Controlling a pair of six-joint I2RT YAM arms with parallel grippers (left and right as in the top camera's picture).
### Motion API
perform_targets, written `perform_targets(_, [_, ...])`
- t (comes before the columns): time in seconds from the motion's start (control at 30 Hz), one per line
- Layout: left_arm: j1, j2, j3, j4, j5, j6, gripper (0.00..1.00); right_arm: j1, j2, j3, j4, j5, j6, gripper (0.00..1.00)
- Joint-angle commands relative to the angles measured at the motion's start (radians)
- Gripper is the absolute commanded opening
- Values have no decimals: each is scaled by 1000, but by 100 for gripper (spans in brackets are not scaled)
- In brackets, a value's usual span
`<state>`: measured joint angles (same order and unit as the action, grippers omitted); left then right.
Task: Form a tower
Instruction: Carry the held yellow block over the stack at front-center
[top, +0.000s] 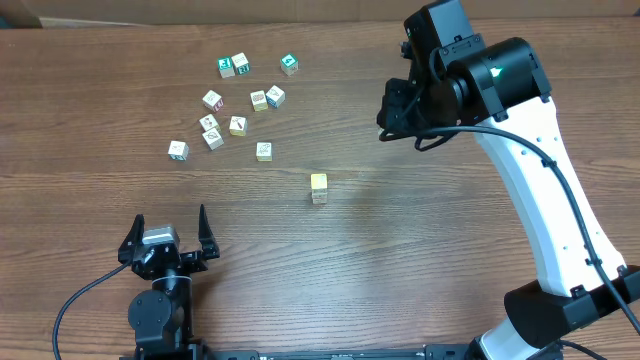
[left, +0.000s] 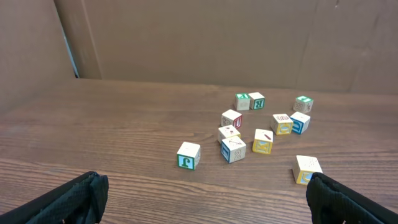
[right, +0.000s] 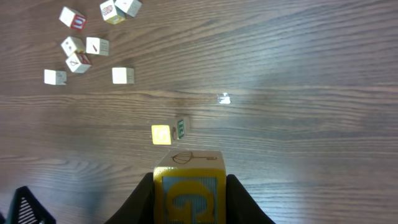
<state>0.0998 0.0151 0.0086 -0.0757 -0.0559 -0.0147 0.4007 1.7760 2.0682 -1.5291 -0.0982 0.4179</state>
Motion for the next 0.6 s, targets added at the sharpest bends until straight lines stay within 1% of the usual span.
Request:
perform_targets(0.0, [-2,-10,-3,2,1,23,99,3,-8,13,-11,28,2,4])
perform_targets(0.27, [-2,-10,-3,2,1,23,99,26,44,12,-21,29,6,4])
perform_targets(0.43, [-2,-10,-3,2,1,23,100,58,54,-6,1,32,72,4])
perform_targets(0.57, [-2,-10,-3,2,1,23,100,93,54,-57,46,77,106,4])
